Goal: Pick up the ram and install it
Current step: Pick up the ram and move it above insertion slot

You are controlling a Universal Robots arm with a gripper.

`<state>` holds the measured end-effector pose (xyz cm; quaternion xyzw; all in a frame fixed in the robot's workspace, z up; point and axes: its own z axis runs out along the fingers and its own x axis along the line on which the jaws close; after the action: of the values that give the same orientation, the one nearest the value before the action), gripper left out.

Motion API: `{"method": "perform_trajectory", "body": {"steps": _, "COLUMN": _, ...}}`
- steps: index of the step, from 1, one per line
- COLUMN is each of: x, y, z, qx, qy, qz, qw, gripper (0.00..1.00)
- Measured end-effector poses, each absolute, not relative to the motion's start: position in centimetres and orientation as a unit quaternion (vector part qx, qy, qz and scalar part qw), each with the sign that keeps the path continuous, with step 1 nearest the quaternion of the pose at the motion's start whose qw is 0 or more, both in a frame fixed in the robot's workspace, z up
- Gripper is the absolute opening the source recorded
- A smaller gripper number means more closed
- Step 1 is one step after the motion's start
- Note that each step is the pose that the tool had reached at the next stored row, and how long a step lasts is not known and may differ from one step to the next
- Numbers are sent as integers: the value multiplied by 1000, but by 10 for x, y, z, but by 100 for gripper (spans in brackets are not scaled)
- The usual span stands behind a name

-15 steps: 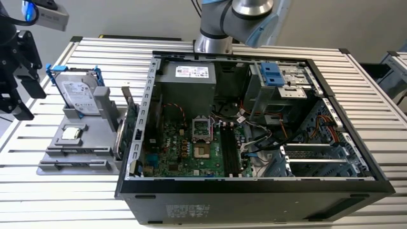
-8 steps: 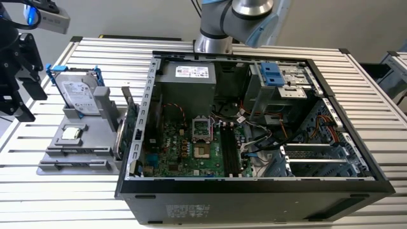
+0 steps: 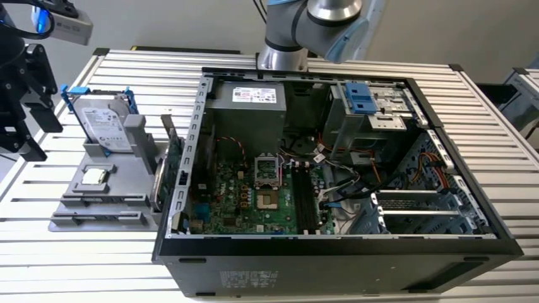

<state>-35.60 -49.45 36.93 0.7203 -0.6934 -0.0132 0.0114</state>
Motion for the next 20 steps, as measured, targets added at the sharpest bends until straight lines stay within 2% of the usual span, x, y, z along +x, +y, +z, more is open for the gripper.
{"method": "perform_trajectory", "body": {"steps": 20, "x": -356, "y": -494, "z": 361, "qx": 720, "qy": -693, "qz": -13, "qw": 11, "gripper": 100}}
